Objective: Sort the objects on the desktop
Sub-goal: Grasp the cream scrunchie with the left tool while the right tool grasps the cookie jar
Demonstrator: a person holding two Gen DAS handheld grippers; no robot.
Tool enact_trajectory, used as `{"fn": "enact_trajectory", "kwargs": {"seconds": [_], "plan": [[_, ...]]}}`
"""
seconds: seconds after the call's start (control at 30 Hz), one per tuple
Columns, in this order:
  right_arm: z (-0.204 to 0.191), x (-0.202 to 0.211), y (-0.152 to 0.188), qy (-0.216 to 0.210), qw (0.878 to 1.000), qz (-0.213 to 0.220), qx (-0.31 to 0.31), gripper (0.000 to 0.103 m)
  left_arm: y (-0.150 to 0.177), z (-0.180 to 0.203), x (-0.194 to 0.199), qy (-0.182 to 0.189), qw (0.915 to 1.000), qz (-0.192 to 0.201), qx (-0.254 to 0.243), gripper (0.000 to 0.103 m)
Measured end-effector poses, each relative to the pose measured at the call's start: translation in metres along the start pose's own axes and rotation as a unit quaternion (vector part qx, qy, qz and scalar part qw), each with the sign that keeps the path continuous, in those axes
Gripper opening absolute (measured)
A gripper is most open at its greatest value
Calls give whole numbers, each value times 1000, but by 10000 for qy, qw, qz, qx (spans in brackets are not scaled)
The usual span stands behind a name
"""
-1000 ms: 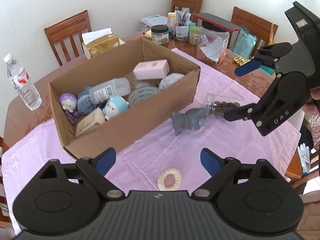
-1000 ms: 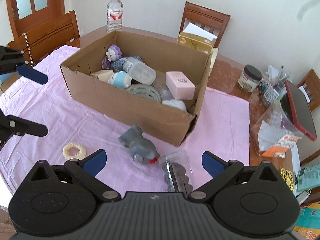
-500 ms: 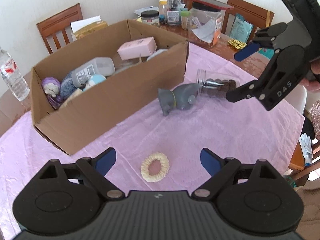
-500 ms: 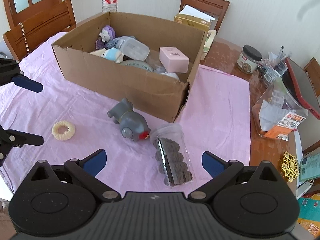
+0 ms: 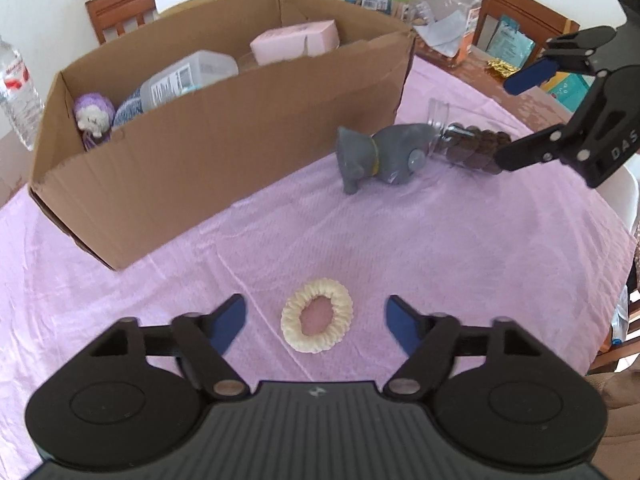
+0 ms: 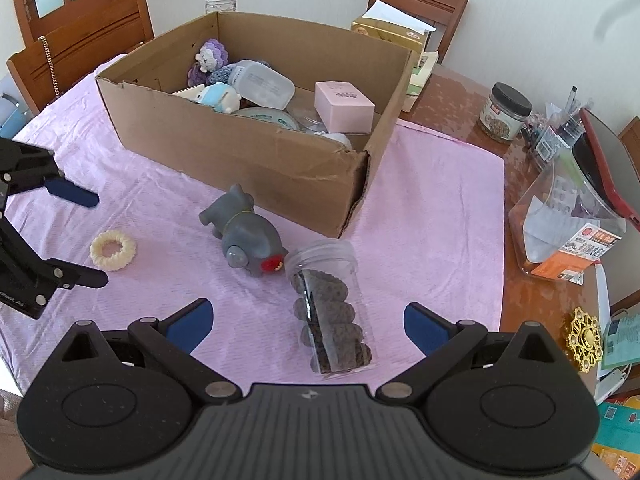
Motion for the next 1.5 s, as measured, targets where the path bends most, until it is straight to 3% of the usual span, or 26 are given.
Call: {"fn": "enact_trajectory", "kwargs": {"seconds": [0.07, 0.23, 0.47, 0.6, 0.77, 1.0, 1.07, 1.17, 1.5], "plan": [[2, -2, 1, -19, 10000, -14, -7, 103, 4, -1, -7, -86, 9999, -87, -3, 60], [6, -6, 3, -60, 10000, -20, 0, 103, 8, 0, -13, -35, 9999, -88, 116, 57], [6, -14, 7, -88, 9999, -52, 99, 103, 4, 3, -12, 2, 9999, -55, 147, 38], [7, -20, 6, -99, 9997, -54, 228, 98, 4, 2, -12, 15, 9997, -93, 213, 37], [9, -32, 6, -216, 9991, -164, 337, 80, 4, 3, -12, 45, 9996, -126, 268, 36], [9, -46, 5, -245, 9979, -241, 558, 74, 3, 4, -10, 82, 9994, -123, 326, 34], [9, -48, 5, -252, 9975, -251, 607, 63, 1, 5, -8, 103, 9993, -114, 332, 34], [7, -50, 6, -271, 9972, -279, 632, 58, -1, 6, -5, 116, 9994, -86, 311, 33], [12, -35, 6, -318, 9979, -187, 529, 57, -10, 9, 5, 193, 9996, -50, 188, 31]]}}
Point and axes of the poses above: each gripper's, at about its wrist camera, not at the fingertips, and x roughly against the way its jaws point, z to its right, y to its underside, the point moved 9 cm from there along -x, roughly the way its jaws point, and after that the axes turned 14 degrees about x, right-handed, at the moved point
